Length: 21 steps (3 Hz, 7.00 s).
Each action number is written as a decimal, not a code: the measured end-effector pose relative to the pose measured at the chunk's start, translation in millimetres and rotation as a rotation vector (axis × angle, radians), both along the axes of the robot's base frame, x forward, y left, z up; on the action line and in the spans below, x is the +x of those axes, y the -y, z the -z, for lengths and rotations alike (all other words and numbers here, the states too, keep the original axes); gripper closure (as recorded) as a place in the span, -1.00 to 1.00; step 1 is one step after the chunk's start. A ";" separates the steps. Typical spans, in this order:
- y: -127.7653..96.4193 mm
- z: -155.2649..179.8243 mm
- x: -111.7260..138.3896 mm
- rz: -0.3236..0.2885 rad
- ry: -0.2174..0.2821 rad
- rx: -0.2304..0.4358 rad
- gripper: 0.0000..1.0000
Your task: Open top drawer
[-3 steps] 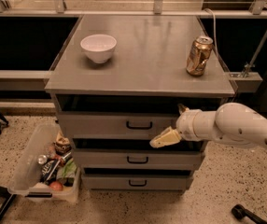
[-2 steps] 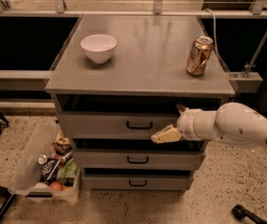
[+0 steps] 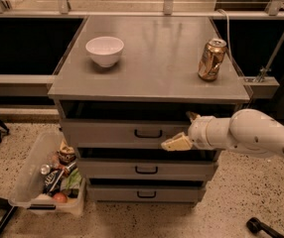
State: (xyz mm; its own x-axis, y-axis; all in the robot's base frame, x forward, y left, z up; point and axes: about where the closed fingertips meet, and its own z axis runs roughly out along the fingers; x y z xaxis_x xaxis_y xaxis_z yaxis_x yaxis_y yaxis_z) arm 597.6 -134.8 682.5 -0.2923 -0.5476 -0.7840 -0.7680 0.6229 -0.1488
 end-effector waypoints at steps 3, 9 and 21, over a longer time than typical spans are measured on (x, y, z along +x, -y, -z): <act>-0.1 0.0 0.0 0.000 0.000 0.000 0.73; -1.9 -8.0 -8.6 0.004 -0.004 0.029 1.00; -11.9 -17.3 -51.7 0.006 0.015 0.137 1.00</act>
Offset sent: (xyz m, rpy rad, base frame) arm 0.0000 0.0000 0.0000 0.0000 0.0000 0.0000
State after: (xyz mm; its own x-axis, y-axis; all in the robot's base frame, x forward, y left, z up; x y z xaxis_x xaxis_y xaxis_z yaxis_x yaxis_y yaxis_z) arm 545.9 -123.0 699.8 -0.2834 -0.4335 -0.8554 -0.7623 0.6430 -0.0733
